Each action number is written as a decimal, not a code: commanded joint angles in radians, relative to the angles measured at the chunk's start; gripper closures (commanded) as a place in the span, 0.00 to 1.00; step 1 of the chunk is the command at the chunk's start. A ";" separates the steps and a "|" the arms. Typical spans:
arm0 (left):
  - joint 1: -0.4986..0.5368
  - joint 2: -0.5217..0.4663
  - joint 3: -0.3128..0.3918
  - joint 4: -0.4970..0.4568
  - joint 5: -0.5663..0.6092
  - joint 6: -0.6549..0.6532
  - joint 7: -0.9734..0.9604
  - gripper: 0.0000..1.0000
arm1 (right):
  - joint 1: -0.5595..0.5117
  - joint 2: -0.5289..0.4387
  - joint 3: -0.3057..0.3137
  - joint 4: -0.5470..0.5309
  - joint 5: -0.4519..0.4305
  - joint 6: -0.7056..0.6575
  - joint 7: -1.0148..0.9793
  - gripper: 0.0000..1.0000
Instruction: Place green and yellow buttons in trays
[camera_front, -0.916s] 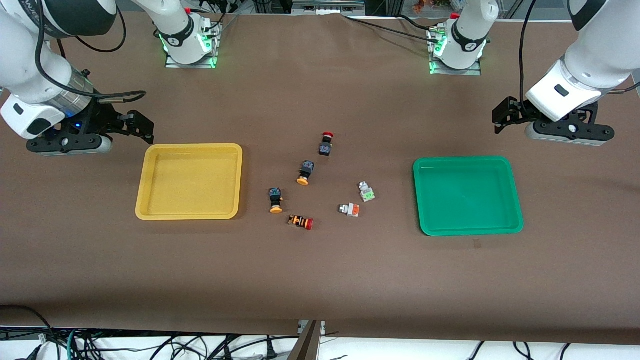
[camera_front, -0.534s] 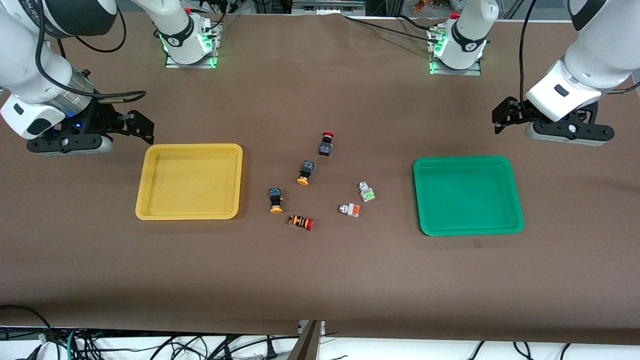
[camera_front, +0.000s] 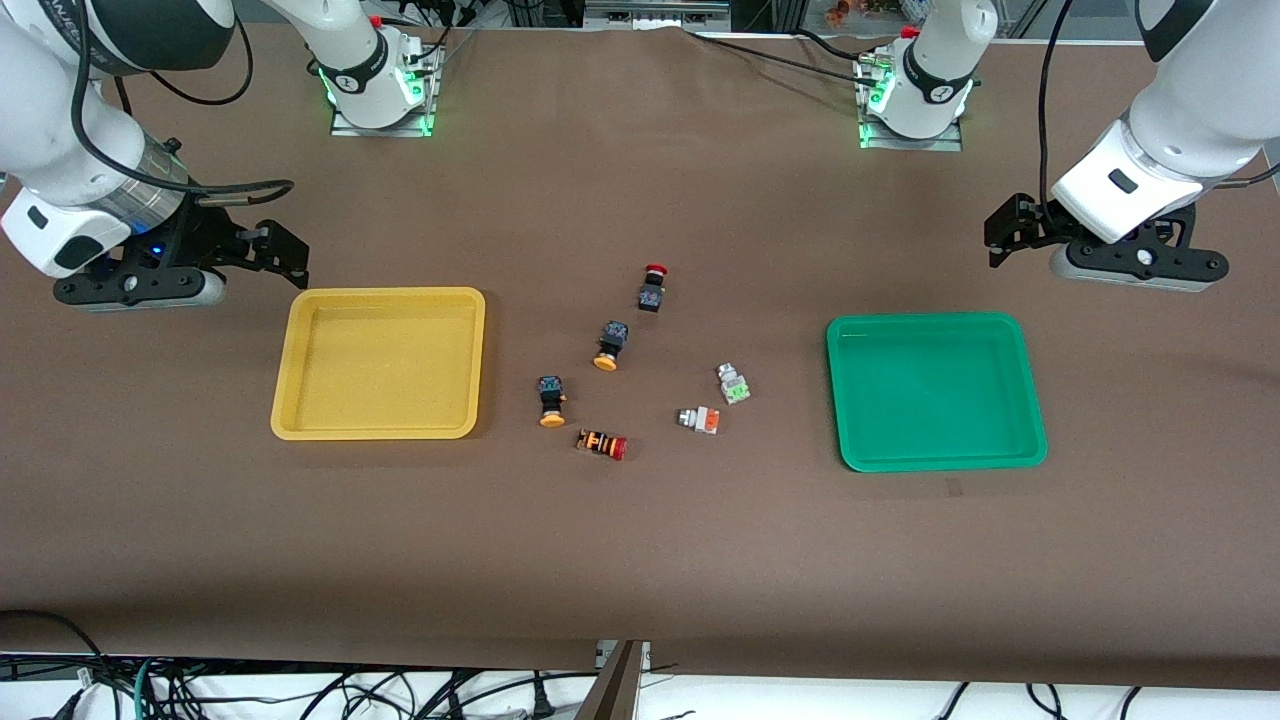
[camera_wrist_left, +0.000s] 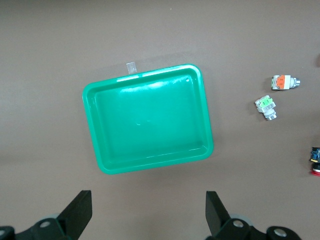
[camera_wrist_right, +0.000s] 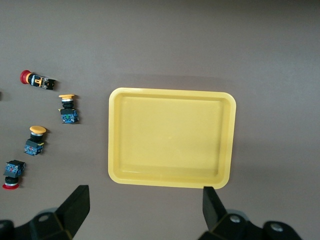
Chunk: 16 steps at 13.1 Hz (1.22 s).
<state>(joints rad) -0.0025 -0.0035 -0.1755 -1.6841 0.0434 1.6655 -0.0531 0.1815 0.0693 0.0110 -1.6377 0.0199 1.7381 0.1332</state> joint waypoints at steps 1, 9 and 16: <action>0.001 0.014 -0.002 0.030 0.003 -0.026 -0.004 0.00 | -0.002 0.012 0.001 0.027 -0.015 -0.006 0.006 0.00; -0.022 0.053 -0.006 0.030 0.000 -0.042 -0.014 0.00 | 0.124 0.050 0.004 0.022 -0.078 -0.058 -0.046 0.00; -0.137 0.414 -0.024 0.259 -0.002 -0.018 -0.048 0.00 | 0.259 0.249 0.006 0.012 0.037 0.121 0.172 0.01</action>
<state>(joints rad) -0.0938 0.2455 -0.2003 -1.5959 0.0425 1.6741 -0.0631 0.3898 0.2318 0.0217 -1.6457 0.0394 1.7941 0.2339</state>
